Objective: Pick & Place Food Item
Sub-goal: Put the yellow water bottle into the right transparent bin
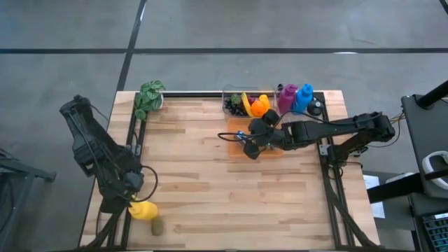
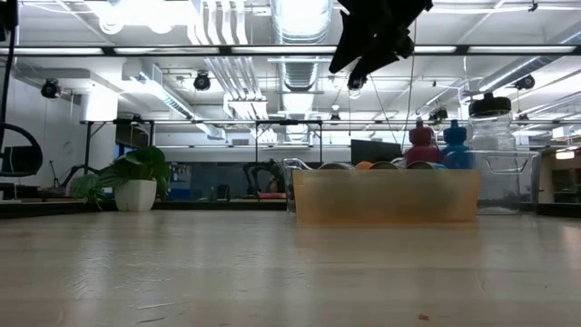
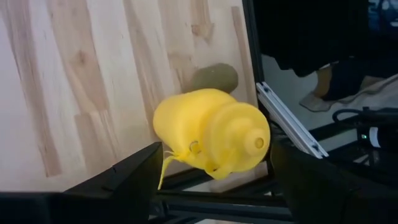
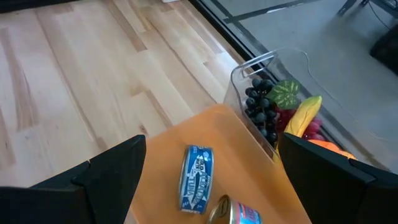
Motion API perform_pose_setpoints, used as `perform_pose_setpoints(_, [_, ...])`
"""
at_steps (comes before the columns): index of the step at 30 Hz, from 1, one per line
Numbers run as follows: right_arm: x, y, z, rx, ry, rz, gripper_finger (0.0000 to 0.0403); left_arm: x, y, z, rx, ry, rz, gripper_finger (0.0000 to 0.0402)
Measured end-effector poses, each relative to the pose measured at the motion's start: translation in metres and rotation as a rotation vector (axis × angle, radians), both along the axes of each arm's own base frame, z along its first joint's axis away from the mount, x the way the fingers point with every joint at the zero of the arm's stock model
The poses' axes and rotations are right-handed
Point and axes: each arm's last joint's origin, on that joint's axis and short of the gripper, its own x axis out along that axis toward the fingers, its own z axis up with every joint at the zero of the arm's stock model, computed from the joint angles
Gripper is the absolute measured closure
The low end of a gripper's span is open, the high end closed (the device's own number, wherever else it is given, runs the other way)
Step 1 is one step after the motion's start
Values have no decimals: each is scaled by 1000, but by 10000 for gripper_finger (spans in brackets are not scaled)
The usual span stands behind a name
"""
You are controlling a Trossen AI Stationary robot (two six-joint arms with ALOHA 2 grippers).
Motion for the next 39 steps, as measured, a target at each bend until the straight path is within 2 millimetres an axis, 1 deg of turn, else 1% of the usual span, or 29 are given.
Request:
perform_pose_setpoints(11, [-1,0,-9,8,4,-10,39,2,-4,2,-32,-37,-24,89])
perform_pose_setpoints(17, [0,0,-7,8,-18,-11,39,4,-7,4,-67,-72,-45,87])
perform_pose_setpoints(22, [0,0,-7,8,-20,-12,39,-1,-11,5,-54,-137,-220,112])
perform_pose_setpoints(25, [0,0,-7,8,-20,-12,39,-4,-14,0,-40,-155,-289,133])
perform_pose_setpoints(30, [0,0,-7,7,-19,-12,39,-5,-18,-7,-39,-160,-316,168])
perform_pose_setpoints(39, [0,0,-7,7,-19,-12,39,-4,-19,-7,-24,-222,-374,217])
